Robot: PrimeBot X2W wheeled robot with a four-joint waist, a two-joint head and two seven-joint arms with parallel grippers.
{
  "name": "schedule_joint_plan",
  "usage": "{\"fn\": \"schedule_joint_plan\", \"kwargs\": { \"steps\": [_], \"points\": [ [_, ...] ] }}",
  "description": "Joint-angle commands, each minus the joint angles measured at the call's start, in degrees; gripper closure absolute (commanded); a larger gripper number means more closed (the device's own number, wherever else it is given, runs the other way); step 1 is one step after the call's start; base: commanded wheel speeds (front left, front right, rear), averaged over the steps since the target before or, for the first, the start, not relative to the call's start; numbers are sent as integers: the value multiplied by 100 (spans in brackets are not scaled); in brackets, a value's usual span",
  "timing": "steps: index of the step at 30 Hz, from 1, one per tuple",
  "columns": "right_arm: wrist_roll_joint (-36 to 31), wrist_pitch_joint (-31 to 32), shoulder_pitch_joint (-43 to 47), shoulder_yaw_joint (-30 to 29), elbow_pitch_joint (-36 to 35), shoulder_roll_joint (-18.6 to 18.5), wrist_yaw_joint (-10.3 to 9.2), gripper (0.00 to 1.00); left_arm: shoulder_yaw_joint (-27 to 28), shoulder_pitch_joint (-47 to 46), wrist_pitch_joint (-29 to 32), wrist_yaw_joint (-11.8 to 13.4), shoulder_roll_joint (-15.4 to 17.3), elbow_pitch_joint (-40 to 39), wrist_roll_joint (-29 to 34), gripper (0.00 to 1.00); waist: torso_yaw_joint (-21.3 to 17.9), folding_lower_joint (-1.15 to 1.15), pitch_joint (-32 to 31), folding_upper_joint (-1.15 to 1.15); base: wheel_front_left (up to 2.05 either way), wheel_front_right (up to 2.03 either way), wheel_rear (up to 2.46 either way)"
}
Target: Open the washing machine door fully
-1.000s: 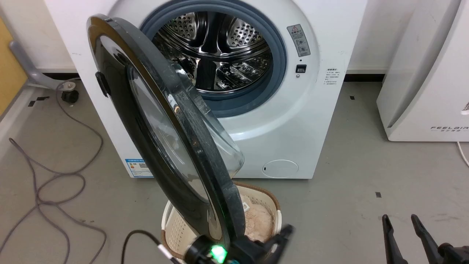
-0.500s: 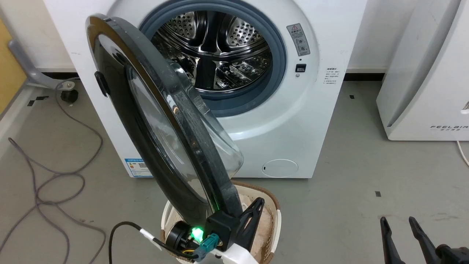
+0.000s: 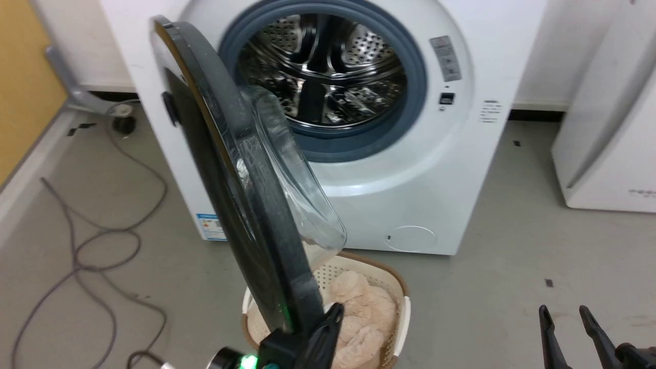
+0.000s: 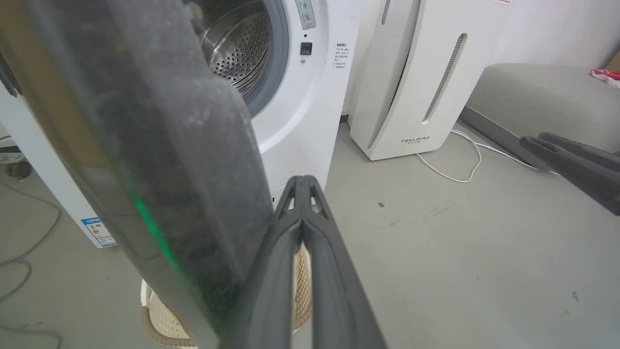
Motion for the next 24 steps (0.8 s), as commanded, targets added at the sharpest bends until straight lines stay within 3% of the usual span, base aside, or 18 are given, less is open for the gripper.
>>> {"fn": "schedule_joint_plan", "kwargs": {
  "steps": [1,14,24],
  "points": [
    [-33,18,71,-14,-27,20,5,0,95,106,9,86,99,-55,-22,100,129,0,-2,0,0,0,0],
    [-89,101,96,-85,-148,20,5,0,674,730,-62,590,520,-788,-67,100,993,0,-4,0,0,0,0],
    [-86,146,66,-4,-211,20,5,0,1762,671,-449,901,858,-428,-426,100,1065,0,23,0,0,0,0]
  ]
}}
